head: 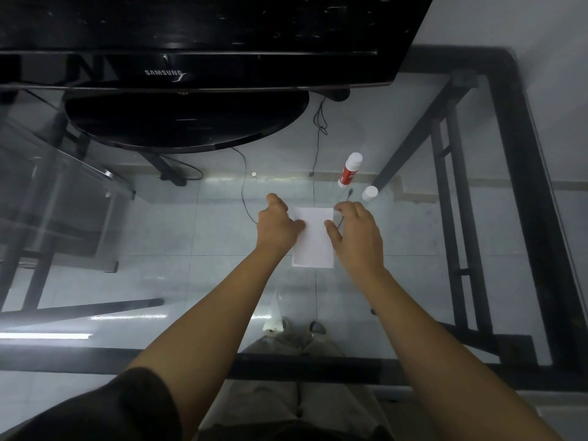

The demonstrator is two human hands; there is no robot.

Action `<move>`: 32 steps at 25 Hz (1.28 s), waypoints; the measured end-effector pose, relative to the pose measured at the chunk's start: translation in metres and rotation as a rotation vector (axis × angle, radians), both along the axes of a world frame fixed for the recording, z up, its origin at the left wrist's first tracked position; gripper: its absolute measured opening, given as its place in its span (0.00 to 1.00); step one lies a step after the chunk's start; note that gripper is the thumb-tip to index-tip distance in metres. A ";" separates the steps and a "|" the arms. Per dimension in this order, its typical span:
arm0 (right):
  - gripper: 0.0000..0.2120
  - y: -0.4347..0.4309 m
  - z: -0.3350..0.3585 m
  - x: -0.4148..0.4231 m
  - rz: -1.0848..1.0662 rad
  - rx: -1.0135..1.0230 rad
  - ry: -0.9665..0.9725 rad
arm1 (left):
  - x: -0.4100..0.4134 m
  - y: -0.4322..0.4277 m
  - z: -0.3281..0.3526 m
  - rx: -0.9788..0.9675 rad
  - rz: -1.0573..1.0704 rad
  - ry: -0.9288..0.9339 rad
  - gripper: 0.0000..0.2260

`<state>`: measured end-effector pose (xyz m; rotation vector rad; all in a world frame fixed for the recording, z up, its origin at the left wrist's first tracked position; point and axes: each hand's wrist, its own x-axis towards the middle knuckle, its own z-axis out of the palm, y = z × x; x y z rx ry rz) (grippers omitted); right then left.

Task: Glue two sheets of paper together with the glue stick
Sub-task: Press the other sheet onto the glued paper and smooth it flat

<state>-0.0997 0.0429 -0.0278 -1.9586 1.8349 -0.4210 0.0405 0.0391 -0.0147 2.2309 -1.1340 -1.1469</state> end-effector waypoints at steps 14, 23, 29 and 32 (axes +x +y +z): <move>0.29 0.007 -0.013 -0.030 0.593 0.149 0.512 | 0.007 0.036 -0.003 -0.003 -0.105 -0.107 0.13; 0.29 0.006 -0.011 -0.029 0.611 0.165 0.514 | 0.018 0.054 -0.009 -0.354 -0.467 -0.250 0.21; 0.29 0.006 -0.008 -0.026 0.603 0.185 0.517 | 0.045 0.043 -0.029 -0.228 -1.196 -0.565 0.34; 0.30 0.006 -0.008 -0.027 0.609 0.179 0.531 | 0.048 0.071 -0.034 -0.251 -1.325 -0.562 0.34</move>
